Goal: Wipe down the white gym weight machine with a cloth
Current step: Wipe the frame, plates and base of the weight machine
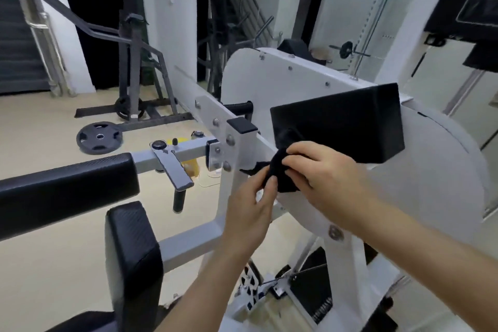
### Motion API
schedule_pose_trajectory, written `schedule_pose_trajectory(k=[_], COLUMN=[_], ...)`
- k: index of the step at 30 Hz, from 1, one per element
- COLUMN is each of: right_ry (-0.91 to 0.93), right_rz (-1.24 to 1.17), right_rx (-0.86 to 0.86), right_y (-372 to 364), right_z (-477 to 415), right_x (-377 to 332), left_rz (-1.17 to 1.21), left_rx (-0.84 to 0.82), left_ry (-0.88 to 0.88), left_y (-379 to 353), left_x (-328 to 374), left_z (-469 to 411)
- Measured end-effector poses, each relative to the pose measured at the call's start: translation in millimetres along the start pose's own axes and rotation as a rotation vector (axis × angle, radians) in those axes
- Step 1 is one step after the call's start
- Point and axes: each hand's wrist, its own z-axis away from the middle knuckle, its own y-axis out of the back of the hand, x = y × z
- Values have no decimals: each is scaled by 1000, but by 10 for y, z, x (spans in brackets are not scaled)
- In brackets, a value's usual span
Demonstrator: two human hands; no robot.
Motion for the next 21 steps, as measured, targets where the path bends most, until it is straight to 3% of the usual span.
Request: schedule_pose_trajectory(k=[4, 12, 16, 18, 21], right_ry=[-99, -220, -104, -13, -23], right_rz=[208, 168, 345, 352, 305], right_rx=[-174, -148, -89, -74, -118], right_y=[-235, -515, -377, -373, -381], right_z=[-365, -673, -219, -139, -472], right_x=[-114, -241, -290, -285, -243], left_rz=[-180, -217, -235, -100, 142], left_rx=[208, 393, 372, 375, 332], left_ry=[55, 245, 312, 292, 129], left_y=[-74, -36, -58, -83, -98], left_x=[-231, -483, -534, -530, -444], left_z=[-141, -362, -293, -243, -193])
